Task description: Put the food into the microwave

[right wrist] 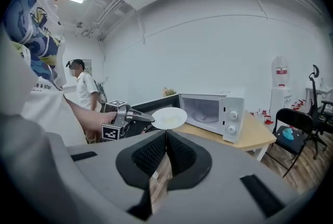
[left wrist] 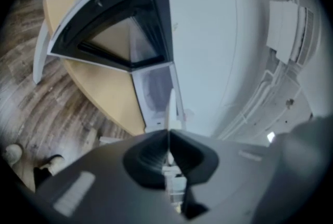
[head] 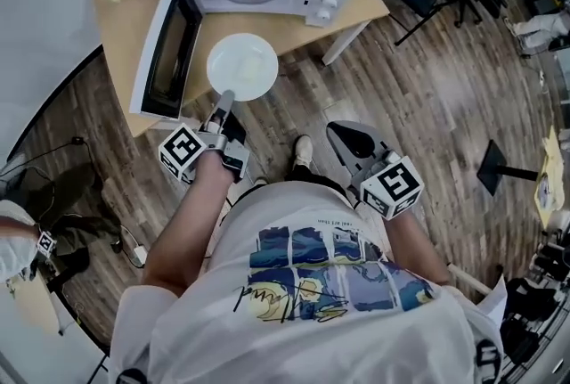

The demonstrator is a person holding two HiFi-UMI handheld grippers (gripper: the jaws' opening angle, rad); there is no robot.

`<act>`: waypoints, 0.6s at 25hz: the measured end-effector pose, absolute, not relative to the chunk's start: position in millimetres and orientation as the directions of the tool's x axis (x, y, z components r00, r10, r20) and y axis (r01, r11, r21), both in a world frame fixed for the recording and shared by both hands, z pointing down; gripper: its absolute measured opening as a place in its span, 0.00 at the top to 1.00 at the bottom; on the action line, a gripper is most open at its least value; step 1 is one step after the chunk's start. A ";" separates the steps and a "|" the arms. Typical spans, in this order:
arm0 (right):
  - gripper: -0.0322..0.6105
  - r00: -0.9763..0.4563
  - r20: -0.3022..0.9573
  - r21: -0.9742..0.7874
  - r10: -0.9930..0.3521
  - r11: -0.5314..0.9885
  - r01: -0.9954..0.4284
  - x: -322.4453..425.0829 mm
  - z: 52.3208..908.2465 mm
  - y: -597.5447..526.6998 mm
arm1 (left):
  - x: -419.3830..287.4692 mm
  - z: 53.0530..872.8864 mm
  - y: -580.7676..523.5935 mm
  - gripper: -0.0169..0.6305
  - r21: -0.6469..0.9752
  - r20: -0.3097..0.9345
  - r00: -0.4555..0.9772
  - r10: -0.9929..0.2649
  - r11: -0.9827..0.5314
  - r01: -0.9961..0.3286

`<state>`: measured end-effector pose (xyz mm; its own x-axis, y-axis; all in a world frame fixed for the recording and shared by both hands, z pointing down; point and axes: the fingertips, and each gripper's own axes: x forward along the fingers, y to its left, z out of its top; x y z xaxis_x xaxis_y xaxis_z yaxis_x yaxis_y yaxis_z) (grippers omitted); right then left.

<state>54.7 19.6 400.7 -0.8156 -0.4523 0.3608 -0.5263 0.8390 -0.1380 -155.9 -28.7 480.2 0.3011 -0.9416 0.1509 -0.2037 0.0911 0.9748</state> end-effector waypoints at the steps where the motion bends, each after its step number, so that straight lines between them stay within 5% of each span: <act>1: 0.94 -0.823 0.356 -0.134 -0.443 0.847 -0.514 57.0 400.0 3.9 | -157.0 479.8 -40.8 0.95 0.974 0.150 0.290 -0.945 0.091 -0.208; 15: 0.94 -0.849 0.393 -0.171 -0.352 0.880 -0.444 84.6 420.6 -126.1 | -170.3 515.3 -186.0 0.95 0.971 0.177 0.161 -0.971 0.145 -0.192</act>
